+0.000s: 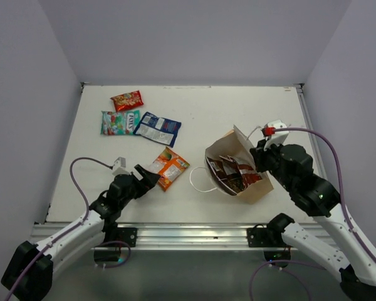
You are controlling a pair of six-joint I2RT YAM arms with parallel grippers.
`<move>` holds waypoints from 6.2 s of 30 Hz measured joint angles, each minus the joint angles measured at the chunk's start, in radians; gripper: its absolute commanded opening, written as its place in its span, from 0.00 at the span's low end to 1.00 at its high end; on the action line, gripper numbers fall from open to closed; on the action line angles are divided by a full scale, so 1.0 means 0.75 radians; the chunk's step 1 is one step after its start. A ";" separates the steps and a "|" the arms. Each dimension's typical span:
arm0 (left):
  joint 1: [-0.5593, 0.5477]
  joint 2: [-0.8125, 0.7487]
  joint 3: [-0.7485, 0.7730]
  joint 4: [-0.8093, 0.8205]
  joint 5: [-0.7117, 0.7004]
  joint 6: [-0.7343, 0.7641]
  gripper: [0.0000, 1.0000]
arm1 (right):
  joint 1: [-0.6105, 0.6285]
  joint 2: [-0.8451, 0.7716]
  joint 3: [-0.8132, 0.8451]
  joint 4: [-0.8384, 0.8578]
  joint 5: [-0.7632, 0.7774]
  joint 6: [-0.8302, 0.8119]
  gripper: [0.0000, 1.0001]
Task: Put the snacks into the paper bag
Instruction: Pick up the snack from the center of the board, then place the snack in the paper bag.
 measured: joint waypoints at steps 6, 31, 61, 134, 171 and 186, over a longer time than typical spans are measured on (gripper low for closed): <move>0.070 0.217 -0.038 0.337 0.052 -0.009 0.84 | 0.001 -0.005 0.000 -0.008 0.020 -0.004 0.00; 0.074 0.774 -0.038 0.857 0.018 -0.079 0.08 | 0.001 -0.021 -0.010 -0.005 0.026 -0.004 0.00; 0.078 0.220 0.499 0.228 0.096 0.248 0.00 | 0.001 -0.007 -0.016 0.008 0.022 -0.010 0.00; -0.622 0.958 1.461 0.524 0.405 0.090 0.00 | 0.001 -0.015 -0.012 0.002 -0.013 -0.004 0.00; -0.648 0.947 1.084 0.489 0.239 0.064 0.00 | 0.001 -0.023 -0.012 -0.004 -0.014 -0.003 0.00; -0.648 0.850 1.064 0.217 0.136 0.034 0.13 | 0.001 -0.011 0.008 -0.016 -0.024 -0.003 0.00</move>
